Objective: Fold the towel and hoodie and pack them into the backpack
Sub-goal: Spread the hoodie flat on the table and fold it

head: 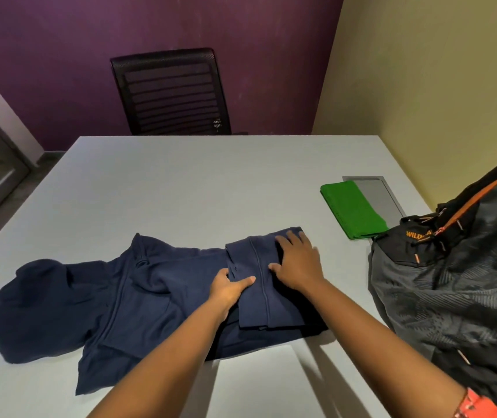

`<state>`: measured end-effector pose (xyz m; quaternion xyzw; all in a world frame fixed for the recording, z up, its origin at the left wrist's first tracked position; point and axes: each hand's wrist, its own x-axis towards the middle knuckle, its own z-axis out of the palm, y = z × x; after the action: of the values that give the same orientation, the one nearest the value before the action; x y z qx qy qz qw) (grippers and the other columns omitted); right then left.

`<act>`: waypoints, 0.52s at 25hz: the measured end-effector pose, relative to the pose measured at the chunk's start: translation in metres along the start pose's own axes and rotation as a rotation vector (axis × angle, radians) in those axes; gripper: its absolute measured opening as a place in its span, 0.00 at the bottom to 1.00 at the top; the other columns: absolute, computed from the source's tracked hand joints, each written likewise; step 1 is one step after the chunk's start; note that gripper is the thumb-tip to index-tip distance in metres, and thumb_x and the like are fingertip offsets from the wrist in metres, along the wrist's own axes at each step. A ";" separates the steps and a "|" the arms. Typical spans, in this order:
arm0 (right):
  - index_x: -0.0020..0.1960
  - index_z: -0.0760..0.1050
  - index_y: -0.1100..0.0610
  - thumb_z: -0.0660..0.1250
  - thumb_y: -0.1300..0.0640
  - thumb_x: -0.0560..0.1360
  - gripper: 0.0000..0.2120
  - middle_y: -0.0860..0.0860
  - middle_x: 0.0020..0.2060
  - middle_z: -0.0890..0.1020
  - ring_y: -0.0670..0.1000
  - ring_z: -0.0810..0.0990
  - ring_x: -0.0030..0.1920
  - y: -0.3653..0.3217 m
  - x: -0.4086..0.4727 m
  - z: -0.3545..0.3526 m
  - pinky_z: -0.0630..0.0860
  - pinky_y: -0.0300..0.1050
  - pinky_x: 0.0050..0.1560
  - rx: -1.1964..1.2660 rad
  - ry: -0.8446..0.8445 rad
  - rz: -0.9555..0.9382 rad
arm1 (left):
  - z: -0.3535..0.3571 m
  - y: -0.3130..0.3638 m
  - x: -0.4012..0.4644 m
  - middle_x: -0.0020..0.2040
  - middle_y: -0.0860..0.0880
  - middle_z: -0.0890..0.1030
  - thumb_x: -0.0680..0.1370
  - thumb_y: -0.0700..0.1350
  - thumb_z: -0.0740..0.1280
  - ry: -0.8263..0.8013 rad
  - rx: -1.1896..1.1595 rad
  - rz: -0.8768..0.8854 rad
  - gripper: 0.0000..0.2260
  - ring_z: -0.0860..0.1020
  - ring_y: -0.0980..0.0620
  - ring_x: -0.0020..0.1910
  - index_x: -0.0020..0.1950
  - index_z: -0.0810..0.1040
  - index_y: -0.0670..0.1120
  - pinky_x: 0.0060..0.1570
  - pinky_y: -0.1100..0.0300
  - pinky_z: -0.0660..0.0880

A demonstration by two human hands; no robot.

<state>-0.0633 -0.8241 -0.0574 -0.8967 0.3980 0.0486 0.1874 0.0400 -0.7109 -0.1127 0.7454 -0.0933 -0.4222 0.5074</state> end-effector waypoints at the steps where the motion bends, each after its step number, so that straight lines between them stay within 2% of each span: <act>1: 0.77 0.46 0.49 0.62 0.41 0.75 0.38 0.52 0.77 0.46 0.57 0.43 0.77 0.007 -0.002 0.001 0.50 0.62 0.72 -0.049 -0.122 0.020 | 0.000 0.000 -0.002 0.56 0.44 0.77 0.72 0.43 0.73 0.011 -0.007 0.046 0.17 0.76 0.49 0.51 0.56 0.69 0.46 0.51 0.56 0.75; 3: 0.74 0.34 0.41 0.61 0.33 0.71 0.45 0.50 0.74 0.31 0.57 0.33 0.75 0.013 -0.007 0.009 0.45 0.71 0.69 -0.062 -0.302 0.018 | -0.003 -0.010 -0.003 0.59 0.45 0.77 0.74 0.40 0.70 0.004 -0.062 0.198 0.20 0.77 0.48 0.54 0.60 0.66 0.50 0.53 0.52 0.76; 5: 0.72 0.31 0.37 0.58 0.29 0.70 0.45 0.50 0.72 0.26 0.57 0.29 0.74 0.013 -0.013 0.020 0.44 0.74 0.66 -0.075 -0.340 -0.042 | -0.012 -0.023 -0.007 0.59 0.45 0.76 0.75 0.37 0.67 0.055 -0.137 0.317 0.24 0.77 0.48 0.54 0.66 0.63 0.53 0.51 0.53 0.79; 7: 0.72 0.30 0.36 0.55 0.28 0.70 0.43 0.51 0.71 0.25 0.57 0.26 0.73 0.010 -0.014 0.028 0.41 0.76 0.65 -0.144 -0.339 -0.088 | -0.023 -0.032 -0.005 0.57 0.42 0.77 0.76 0.33 0.65 0.142 -0.118 0.352 0.26 0.77 0.48 0.50 0.67 0.63 0.56 0.47 0.60 0.80; 11: 0.71 0.29 0.37 0.50 0.26 0.70 0.41 0.52 0.71 0.24 0.57 0.24 0.71 0.007 -0.008 0.040 0.37 0.77 0.63 -0.244 -0.388 -0.070 | -0.018 -0.023 -0.007 0.58 0.48 0.75 0.78 0.36 0.62 0.274 0.250 0.334 0.22 0.75 0.47 0.54 0.69 0.65 0.53 0.53 0.56 0.75; 13: 0.71 0.29 0.38 0.49 0.26 0.70 0.41 0.52 0.70 0.24 0.57 0.24 0.71 0.006 -0.005 0.043 0.36 0.77 0.63 -0.267 -0.414 -0.057 | -0.008 -0.015 -0.019 0.62 0.47 0.71 0.79 0.41 0.60 0.365 0.549 0.279 0.21 0.74 0.48 0.54 0.71 0.64 0.51 0.48 0.57 0.72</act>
<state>-0.0687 -0.8086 -0.0976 -0.8954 0.3156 0.2780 0.1462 0.0300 -0.6877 -0.1141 0.8972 -0.2120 -0.1682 0.3490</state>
